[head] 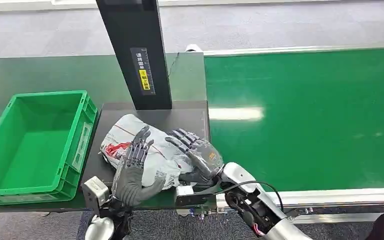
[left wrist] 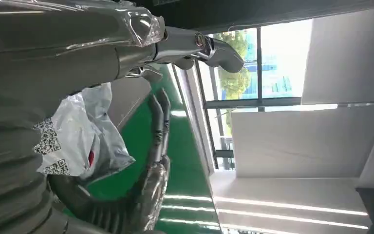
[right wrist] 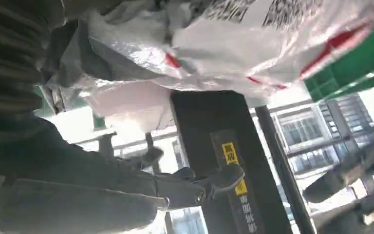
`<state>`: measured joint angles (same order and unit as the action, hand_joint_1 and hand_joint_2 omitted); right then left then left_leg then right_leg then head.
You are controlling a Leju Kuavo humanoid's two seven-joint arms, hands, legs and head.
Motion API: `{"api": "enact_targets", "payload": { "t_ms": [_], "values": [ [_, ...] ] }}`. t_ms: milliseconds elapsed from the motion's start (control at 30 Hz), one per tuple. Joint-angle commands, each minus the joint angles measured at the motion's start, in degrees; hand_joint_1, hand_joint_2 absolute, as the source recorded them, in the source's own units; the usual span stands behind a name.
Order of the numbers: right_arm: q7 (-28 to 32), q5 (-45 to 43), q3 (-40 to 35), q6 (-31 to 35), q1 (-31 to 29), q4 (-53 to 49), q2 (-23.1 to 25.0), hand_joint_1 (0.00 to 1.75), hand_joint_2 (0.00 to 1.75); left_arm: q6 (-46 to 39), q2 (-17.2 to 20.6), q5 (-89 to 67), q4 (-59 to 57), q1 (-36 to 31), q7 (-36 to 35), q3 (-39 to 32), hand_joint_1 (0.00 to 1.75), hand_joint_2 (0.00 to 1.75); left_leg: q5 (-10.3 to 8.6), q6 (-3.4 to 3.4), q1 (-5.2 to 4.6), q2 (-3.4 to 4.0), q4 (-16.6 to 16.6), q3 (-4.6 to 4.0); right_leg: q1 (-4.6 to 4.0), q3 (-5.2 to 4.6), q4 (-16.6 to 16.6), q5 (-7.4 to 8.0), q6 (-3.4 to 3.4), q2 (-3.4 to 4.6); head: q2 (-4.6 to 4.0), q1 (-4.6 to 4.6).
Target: Moved the parcel from conveyor to table for the left to box.
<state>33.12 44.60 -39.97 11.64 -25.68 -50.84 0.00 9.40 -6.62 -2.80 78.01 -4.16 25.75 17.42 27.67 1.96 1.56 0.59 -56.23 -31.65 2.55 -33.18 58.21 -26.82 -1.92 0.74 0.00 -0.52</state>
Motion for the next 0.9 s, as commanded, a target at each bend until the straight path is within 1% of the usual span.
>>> {"api": "enact_targets", "payload": {
  "t_ms": [33,67,100,133,167,233,300,367,467,533,567,633,667,700,767,800,833,867,900],
  "values": [
    [4.12,-8.52,7.11,-4.58,3.40,-4.03,-0.10,0.00,1.75,-0.51,0.67,0.26,-2.22,0.51,0.05,0.33,0.00,1.75,-0.02,-0.09,-0.01,-0.05,0.02,0.01,-0.02,0.02,-0.03,0.01,0.13,-0.07,0.00,0.00],
    [4.61,-9.67,8.10,-4.81,4.67,-5.31,-0.39,0.00,1.75,-0.69,0.74,0.18,-1.98,1.17,0.22,0.26,0.00,1.75,-0.04,-0.15,0.02,-0.10,0.07,0.02,-0.07,0.07,-0.10,0.04,0.22,-0.13,0.00,-0.02],
    [4.73,-10.52,8.92,-5.53,5.79,-6.65,-0.77,0.00,1.75,-0.71,0.85,0.09,-1.88,1.53,0.40,0.30,0.00,1.75,-0.01,-0.10,0.01,-0.06,0.06,0.06,-0.05,0.09,-0.08,0.00,0.15,-0.10,0.00,-0.02],
    [3.22,-12.10,9.97,-8.87,6.86,-7.86,-1.17,0.00,1.75,-0.69,1.03,0.02,-1.87,1.68,0.49,0.34,0.00,1.75,-0.01,-0.09,-0.01,-0.09,0.06,0.06,-0.02,0.09,-0.07,-0.02,0.13,-0.12,0.00,0.00],
    [2.88,-12.79,11.07,-9.98,8.06,-9.21,-1.64,0.00,1.75,-0.70,1.14,-0.01,-1.89,1.76,0.61,0.25,0.00,1.75,-0.02,-0.13,0.02,-0.17,0.11,0.09,-0.06,0.15,-0.14,-0.01,0.20,-0.21,0.00,-0.02],
    [2.59,-13.75,12.43,-10.76,9.08,-9.95,-1.78,0.00,1.75,-0.73,1.16,-0.01,-1.88,1.74,0.64,0.03,0.00,1.75,-0.02,-0.16,0.04,-0.26,0.11,0.05,-0.10,0.17,-0.17,-0.01,0.24,-0.29,0.00,-0.02],
    [2.44,-14.39,13.50,-10.97,9.75,-10.47,-1.77,0.00,1.75,-0.77,1.10,-0.01,-1.79,1.77,0.64,-0.16,0.00,1.75,-0.01,-0.14,0.02,-0.18,0.07,0.06,-0.07,0.13,-0.11,-0.02,0.19,-0.21,0.00,-0.02],
    [2.54,-16.87,16.94,-11.85,12.40,-12.75,-1.70,0.00,1.75,-0.86,0.95,-0.06,-1.23,2.33,0.65,-0.73,0.00,1.75,-0.01,-0.10,-0.01,-0.17,0.04,0.00,-0.03,0.06,-0.06,-0.02,0.15,-0.19,0.00,-0.02],
    [3.17,-19.59,19.92,-14.22,15.21,-15.57,-1.80,0.00,1.75,-0.76,0.89,-0.29,-0.69,3.10,0.77,-1.12,0.00,1.75,-0.02,-0.14,0.02,-0.21,0.07,0.03,-0.07,0.11,-0.12,0.00,0.20,-0.24,0.00,-0.02],
    [3.33,-20.39,21.48,-14.71,16.50,-16.97,-1.92,0.00,1.75,-0.72,0.87,-0.41,-0.45,3.51,0.84,-1.31,0.00,1.75,-0.01,-0.09,-0.01,-0.15,0.03,-0.01,-0.02,0.04,-0.04,-0.03,0.13,-0.17,0.00,0.00],
    [3.30,-21.19,22.57,-14.86,17.05,-17.47,-1.87,0.00,1.75,-0.73,0.88,-0.66,-0.38,3.64,0.88,-1.38,0.00,1.75,0.00,-0.14,0.03,-0.20,0.05,-0.01,-0.08,0.08,-0.11,-0.02,0.21,-0.23,0.00,-0.02],
    [3.25,-22.57,24.47,-15.03,17.90,-18.51,-1.82,0.00,1.75,-3.12,0.98,-3.52,-0.04,3.71,0.90,-1.29,0.00,1.75,0.01,-0.11,0.00,-0.15,0.03,0.00,-0.04,0.06,-0.05,-0.03,0.15,-0.17,0.00,-0.02],
    [3.02,-24.01,26.29,-15.61,18.74,-19.57,-1.60,0.00,1.75,-8.27,0.95,-9.32,0.32,3.43,0.48,-1.03,0.00,1.75,0.00,-0.10,-0.01,-0.15,0.03,-0.02,-0.02,0.04,-0.04,-0.03,0.14,-0.17,0.00,0.00],
    [3.02,-24.13,26.48,-15.77,18.90,-19.74,-1.79,0.00,1.75,-8.41,0.71,-9.52,0.44,3.31,0.38,-0.91,0.00,1.75,-0.01,-0.15,0.03,-0.20,0.04,-0.02,-0.08,0.07,-0.10,-0.02,0.22,-0.23,0.00,0.00],
    [2.69,-25.90,28.17,-17.04,19.74,-20.79,-1.67,0.00,1.75,-12.27,0.51,-14.67,0.89,2.28,-0.38,-0.63,0.00,1.75,-0.01,-0.11,0.00,-0.19,0.01,-0.04,-0.04,0.03,-0.04,-0.03,0.14,-0.21,0.00,0.00],
    [2.60,-26.24,28.58,-17.33,19.80,-20.99,-1.81,0.00,1.75,-12.60,0.54,-15.51,0.70,1.58,-0.68,-0.53,0.00,1.75,-0.02,-0.17,0.03,-0.28,0.00,-0.08,-0.08,0.05,-0.08,-0.02,0.22,-0.31,0.00,-0.02],
    [2.56,-26.28,28.78,-17.44,19.73,-21.02,-1.84,0.00,1.75,-13.39,0.78,-17.12,0.29,0.90,-1.34,-0.43,0.00,1.75,-0.02,-0.12,0.00,-0.23,0.00,-0.07,-0.04,0.03,-0.04,-0.02,0.15,-0.25,0.00,-0.02],
    [2.34,-26.94,29.54,-18.16,19.67,-21.00,-1.38,0.00,1.75,-15.92,0.78,-20.45,-1.18,-0.73,-2.35,-0.64,0.00,1.75,-0.01,-0.09,-0.01,-0.16,-0.01,-0.05,-0.02,0.00,-0.01,-0.02,0.11,-0.17,0.00,-0.02],
    [2.31,-26.97,29.69,-18.21,19.69,-21.12,-1.24,0.00,1.75,-15.91,0.78,-20.29,-1.79,-1.54,-2.29,-0.91,0.00,1.75,-0.04,-0.15,0.03,-0.23,0.00,-0.09,-0.07,0.01,-0.07,0.01,0.20,-0.26,0.00,0.00]
  ]
}}
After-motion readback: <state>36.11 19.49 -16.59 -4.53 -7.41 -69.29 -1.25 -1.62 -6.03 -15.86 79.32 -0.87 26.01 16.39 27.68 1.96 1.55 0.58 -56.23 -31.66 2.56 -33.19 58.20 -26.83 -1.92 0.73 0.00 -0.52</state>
